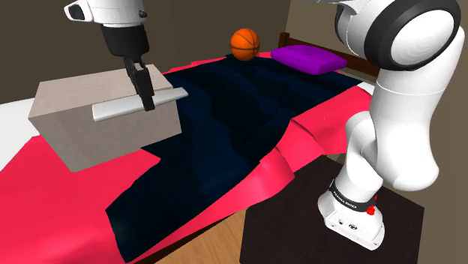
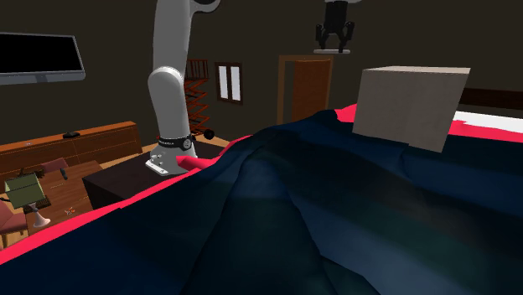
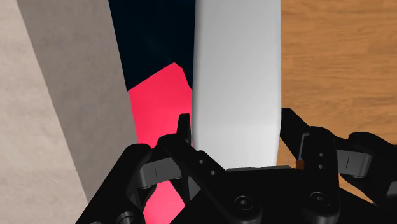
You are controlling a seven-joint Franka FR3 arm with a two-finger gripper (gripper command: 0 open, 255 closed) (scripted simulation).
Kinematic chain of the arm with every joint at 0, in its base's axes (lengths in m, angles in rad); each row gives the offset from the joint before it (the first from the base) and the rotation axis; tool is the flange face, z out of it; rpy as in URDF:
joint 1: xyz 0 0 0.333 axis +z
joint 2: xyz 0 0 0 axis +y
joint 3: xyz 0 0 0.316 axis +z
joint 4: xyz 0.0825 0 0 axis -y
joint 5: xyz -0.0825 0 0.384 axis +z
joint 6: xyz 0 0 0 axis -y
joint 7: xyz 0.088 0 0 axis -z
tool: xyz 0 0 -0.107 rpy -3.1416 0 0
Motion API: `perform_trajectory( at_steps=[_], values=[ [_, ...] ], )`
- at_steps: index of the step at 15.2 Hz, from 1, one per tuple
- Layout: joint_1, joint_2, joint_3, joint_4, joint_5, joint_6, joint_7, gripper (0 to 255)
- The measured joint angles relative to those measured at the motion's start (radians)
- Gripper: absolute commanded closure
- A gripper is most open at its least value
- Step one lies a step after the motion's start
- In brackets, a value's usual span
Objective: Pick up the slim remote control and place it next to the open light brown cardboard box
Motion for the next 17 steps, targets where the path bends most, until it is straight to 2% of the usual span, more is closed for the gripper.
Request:
perform_trajectory(
  at_steps=[17],
  values=[
    [0.008,-0.032,0.003,-0.274,-0.004,0.242,0.001,255]
  ],
)
